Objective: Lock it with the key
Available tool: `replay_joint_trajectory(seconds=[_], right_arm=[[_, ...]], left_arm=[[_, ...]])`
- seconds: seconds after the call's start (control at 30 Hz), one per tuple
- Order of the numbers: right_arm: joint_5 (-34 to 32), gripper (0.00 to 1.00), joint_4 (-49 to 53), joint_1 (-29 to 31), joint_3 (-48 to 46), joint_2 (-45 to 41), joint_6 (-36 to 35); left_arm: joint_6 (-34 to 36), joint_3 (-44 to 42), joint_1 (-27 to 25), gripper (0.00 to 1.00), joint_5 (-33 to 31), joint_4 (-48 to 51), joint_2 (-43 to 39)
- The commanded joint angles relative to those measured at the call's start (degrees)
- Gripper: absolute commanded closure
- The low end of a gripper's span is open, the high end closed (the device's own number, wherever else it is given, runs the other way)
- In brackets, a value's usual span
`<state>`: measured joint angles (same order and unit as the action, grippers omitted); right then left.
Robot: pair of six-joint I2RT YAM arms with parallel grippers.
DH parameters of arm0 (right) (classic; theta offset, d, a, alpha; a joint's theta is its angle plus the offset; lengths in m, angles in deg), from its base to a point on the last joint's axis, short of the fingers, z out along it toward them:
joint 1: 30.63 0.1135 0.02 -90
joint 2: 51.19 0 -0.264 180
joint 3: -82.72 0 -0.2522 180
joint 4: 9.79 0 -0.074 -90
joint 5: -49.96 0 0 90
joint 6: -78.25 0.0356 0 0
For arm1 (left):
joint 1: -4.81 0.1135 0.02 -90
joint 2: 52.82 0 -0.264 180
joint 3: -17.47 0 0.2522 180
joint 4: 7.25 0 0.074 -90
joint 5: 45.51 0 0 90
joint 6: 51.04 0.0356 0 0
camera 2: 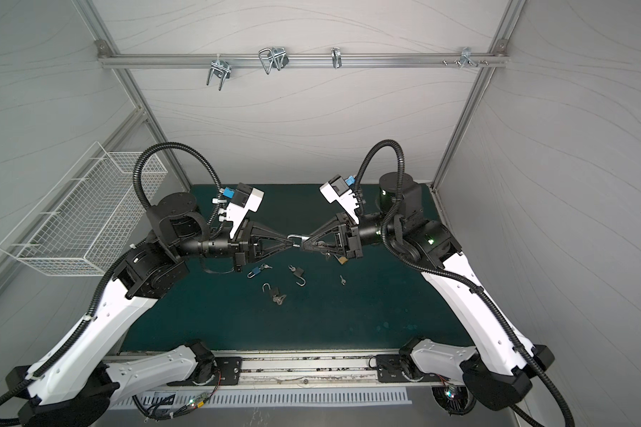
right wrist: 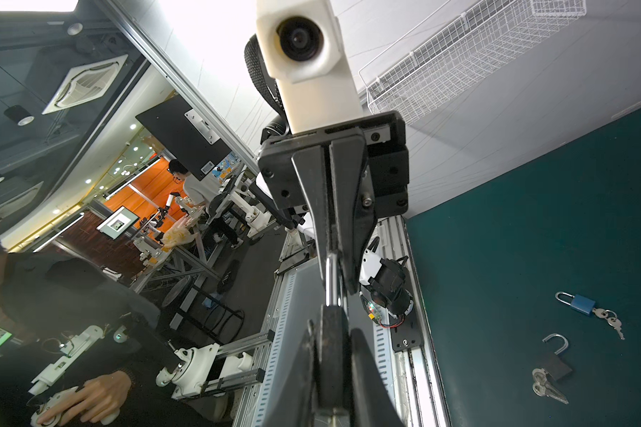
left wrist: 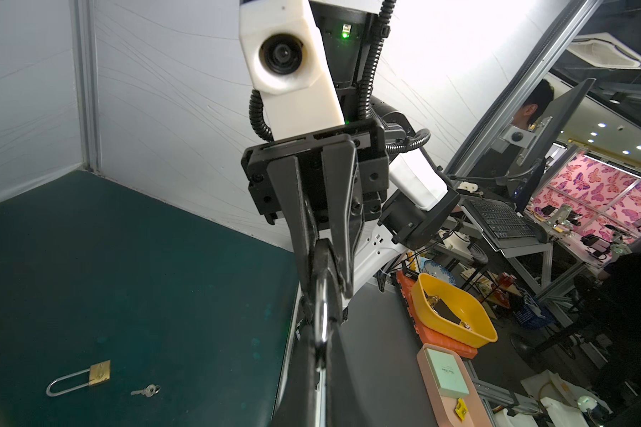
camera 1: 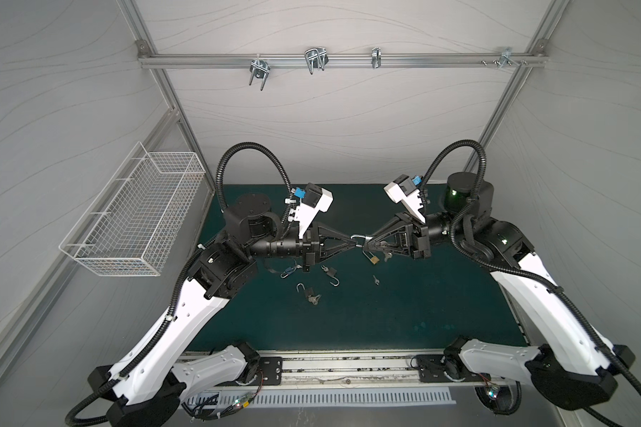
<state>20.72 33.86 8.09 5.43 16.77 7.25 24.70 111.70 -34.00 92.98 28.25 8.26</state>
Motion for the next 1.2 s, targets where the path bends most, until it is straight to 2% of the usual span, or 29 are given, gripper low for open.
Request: replay_joint_trajectory(seconds=[0.0,0.13,0.2,0.37,0.43,0.53,0.63,0.73,0.83,0.93,1.17], right_arm=[[-5.6,1.00,-2.4,3.4,0.8,1.4,-4.9],[-9.9,1.00,-2.8,3.5,-0.8,-0.2,-6.9],[-10.0,1.00,-3.2,3.5,-0.9,-0.6,-6.4],[-5.9,1.00,-10.1,3.4,-2.0,-0.5,0.1],[-5.0,1.00,-13.9,3.4,-2.1,-0.5,3.8],[-3.2,1.00,-20.8,3.5,-2.6,-0.2,9.6],[-7.6,1.00,-13.1,3.8,0.1,0.1,2.9],[-11.9,1.00,-11.6,3.8,-0.5,-0.7,0.0],[-13.8,1.00,-13.5,3.8,-2.2,-1.8,0.3],[-14.6,1.00,-16.2,3.3,-4.3,-3.8,1.2],[-15.5,1.00,-27.8,0.6,-12.1,-9.3,5.3]], left_arm=[[-2.2,-1.4,-2.9,1.00,3.1,-5.6,3.3],[-3.3,-1.5,-2.9,1.00,4.0,-6.8,3.9],[-3.1,-1.6,-3.3,1.00,3.5,-6.5,4.0],[-1.5,-2.8,-4.0,1.00,2.6,-5.3,4.5],[0.8,-2.0,-5.3,1.00,0.7,-2.0,5.4],[0.7,-2.4,-7.1,1.00,0.3,-2.2,6.8],[-0.4,-3.3,-9.2,1.00,0.6,-4.1,7.9],[-3.2,-5.4,-9.9,1.00,1.8,-8.5,8.6],[-4.3,-6.1,-10.1,1.00,2.4,-9.9,8.9],[-2.8,-6.2,-9.6,1.00,-0.7,-7.6,6.9],[-6.4,-8.6,-3.0,1.00,-1.2,-12.1,1.9]])
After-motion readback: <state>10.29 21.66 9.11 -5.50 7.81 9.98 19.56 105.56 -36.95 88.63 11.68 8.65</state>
